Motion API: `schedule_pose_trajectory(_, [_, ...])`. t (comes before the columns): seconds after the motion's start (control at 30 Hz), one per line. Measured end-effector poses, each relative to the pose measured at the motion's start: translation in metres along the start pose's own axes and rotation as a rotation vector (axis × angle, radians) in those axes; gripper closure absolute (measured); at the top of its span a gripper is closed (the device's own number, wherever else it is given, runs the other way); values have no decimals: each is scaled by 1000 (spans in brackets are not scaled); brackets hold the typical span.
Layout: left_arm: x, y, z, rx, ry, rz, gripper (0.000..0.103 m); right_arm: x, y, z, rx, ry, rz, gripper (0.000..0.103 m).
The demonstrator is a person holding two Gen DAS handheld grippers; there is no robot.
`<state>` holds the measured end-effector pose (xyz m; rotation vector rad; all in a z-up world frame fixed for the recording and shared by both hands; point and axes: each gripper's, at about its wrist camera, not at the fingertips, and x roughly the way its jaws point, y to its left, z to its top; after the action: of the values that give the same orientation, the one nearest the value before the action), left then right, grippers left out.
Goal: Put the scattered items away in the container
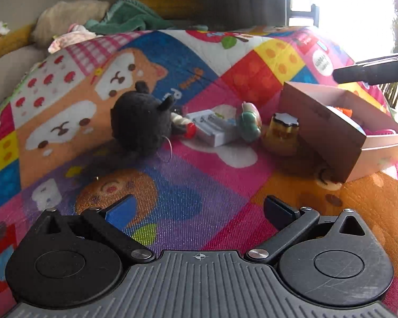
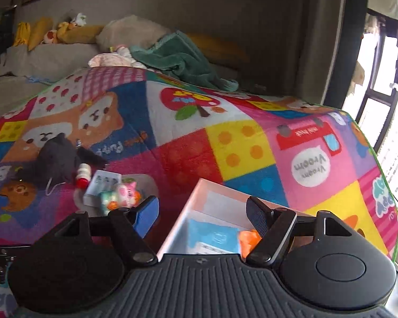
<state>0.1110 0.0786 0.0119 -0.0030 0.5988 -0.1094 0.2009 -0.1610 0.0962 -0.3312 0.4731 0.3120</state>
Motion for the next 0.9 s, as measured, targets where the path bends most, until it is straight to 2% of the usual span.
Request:
schedule_pose_trajectory(0.1, [-5, -1, -3, -7, -34, -1, 0, 15, 29, 13, -14, 46, 72, 29])
schedule_pose_trajectory(0.17, [-5, 0, -3, -15, -44, 3, 0, 37, 50, 17, -11, 94, 91, 30])
schedule_pose_trajectory(0.3, [-4, 4, -2, -39, -39, -14, 0, 80, 87, 10, -125, 176, 15, 46])
schedule_pose_trajectory(0.37, [-4, 2, -2, -34, -41, -8, 0, 88, 93, 11, -136, 173, 9, 47])
schedule_pose_trajectory(0.5, [-5, -4, -3, 0, -51, -2, 0, 90, 88, 27, -22, 146, 86, 43])
schedule_pose_trajectory(0.63, [-5, -4, -3, -7, -48, -1, 0, 104, 90, 36, 63, 142, 117, 38])
schedule_pose_trajectory(0.77, [-6, -3, -3, -10, -51, 3, 0, 124, 106, 39, 38, 163, 178, 39])
schedule_pose_trajectory(0.83, [-6, -3, -3, -13, -51, 0, 0, 135, 116, 40, -2, 164, 174, 40])
schedule_pose_trajectory(0.9, [-6, -2, -3, -20, -49, -2, 0, 145, 125, 42, -59, 166, 197, 35])
